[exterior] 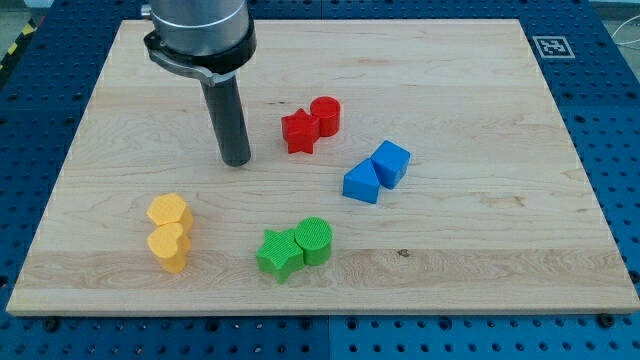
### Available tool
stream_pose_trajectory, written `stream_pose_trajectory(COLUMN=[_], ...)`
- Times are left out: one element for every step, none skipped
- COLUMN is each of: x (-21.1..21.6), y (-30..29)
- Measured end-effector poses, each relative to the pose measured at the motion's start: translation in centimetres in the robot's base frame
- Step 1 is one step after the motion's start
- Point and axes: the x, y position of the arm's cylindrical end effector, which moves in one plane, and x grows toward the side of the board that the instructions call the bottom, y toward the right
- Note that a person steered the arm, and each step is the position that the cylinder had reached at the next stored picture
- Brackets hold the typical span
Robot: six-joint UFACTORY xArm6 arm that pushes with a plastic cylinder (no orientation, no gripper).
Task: Point your arm closer to the red circle
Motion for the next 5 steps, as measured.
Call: stream_pose_trajectory(x=[0.0,0.0,0.0,0.0,0.08], y=[0.0,0.27,0.71,0.88,0.88])
